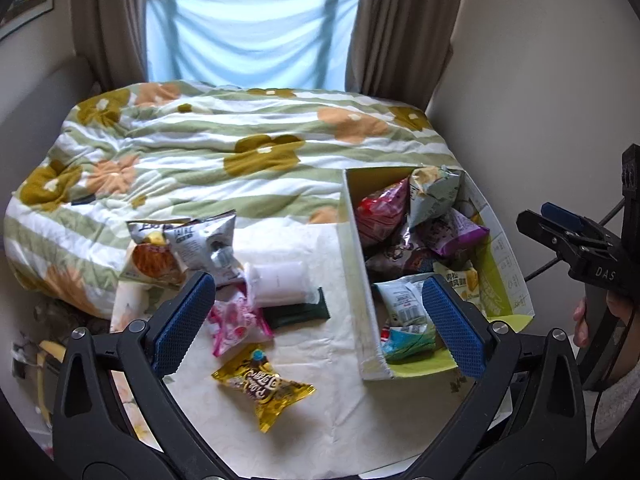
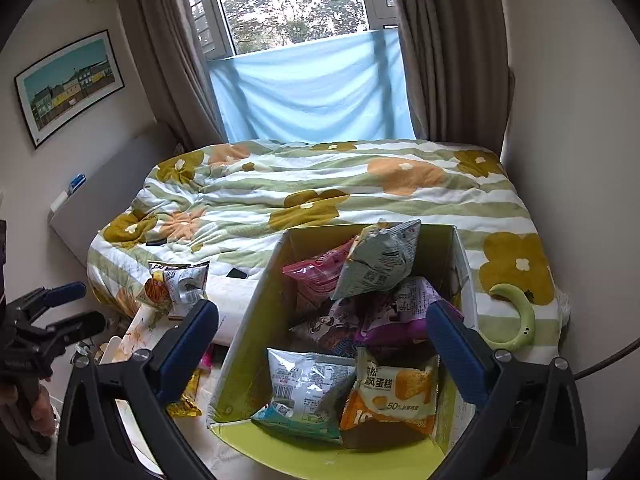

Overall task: Organize snacks
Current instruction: 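Withdraw both tools from the box toward the remaining snacks on the table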

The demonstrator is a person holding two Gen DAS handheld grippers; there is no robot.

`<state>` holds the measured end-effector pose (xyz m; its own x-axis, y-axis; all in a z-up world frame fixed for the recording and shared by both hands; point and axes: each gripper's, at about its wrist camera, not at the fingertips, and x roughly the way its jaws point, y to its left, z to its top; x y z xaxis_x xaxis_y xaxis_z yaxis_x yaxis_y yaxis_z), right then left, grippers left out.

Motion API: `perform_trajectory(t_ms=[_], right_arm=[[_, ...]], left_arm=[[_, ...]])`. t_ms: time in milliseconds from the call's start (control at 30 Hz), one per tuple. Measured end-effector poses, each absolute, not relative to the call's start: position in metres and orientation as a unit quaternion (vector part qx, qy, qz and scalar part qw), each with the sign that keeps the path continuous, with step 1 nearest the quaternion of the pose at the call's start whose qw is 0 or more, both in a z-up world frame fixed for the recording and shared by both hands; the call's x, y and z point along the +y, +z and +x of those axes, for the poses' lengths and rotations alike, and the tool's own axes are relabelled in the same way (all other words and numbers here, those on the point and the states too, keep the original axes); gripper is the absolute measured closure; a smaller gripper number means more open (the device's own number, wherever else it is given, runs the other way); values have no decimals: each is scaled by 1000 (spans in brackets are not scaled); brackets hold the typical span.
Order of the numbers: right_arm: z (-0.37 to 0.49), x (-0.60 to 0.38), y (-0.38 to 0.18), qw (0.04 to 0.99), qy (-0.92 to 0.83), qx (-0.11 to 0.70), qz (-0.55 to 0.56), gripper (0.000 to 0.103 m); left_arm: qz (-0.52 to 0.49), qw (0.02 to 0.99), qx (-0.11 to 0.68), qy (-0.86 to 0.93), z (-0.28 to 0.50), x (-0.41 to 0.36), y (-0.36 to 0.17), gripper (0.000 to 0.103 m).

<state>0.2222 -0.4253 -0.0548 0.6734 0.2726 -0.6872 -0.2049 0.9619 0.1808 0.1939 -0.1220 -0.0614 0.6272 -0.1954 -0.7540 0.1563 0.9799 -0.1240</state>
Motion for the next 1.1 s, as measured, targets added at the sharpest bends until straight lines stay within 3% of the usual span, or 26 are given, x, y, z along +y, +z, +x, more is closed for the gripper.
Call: perform_trajectory(t_ms=[300, 600, 1100], right_arm=[[182, -352, -46, 915, 152, 373, 11, 0], [160, -261, -67, 908, 169, 384, 14, 0], [152, -161, -189, 873, 142, 466, 16, 0]], left_arm=[[-43, 905, 416, -81, 171, -33, -61, 1], [-47, 878, 463, -115, 183, 40, -87, 1], [-23, 801, 544, -249, 249, 50, -198, 1]])
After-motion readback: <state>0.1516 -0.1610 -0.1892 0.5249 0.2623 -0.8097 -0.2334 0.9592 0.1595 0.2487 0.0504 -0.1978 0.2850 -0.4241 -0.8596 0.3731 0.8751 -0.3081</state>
